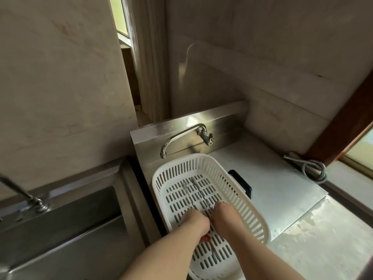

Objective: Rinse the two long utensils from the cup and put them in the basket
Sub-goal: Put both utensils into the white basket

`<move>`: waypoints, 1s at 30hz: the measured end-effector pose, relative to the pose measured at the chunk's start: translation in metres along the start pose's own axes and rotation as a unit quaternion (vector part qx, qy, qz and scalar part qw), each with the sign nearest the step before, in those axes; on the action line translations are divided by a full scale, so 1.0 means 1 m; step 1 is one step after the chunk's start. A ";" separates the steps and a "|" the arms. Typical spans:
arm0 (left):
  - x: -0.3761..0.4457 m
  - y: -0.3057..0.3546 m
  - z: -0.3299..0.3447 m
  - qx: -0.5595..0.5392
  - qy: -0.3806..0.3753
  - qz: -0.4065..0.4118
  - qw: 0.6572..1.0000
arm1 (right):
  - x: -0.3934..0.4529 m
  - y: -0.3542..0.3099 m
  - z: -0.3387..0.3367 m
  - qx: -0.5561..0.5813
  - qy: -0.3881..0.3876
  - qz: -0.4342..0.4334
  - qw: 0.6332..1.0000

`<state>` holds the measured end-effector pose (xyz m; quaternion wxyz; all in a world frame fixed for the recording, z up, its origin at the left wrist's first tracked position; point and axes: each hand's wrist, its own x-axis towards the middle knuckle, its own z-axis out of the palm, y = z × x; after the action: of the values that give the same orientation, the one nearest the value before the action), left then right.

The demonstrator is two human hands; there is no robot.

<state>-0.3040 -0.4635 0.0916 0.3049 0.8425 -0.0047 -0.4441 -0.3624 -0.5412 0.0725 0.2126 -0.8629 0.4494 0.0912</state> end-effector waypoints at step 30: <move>-0.015 0.021 -0.068 0.111 0.028 0.169 0.979 | -0.009 -0.002 -0.004 0.050 0.091 -0.039 0.994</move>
<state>-0.2562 -0.4419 0.1424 0.2803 0.8702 -0.1873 -0.3594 -0.3661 -0.5355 0.0801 0.2168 -0.8728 0.4368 -0.0185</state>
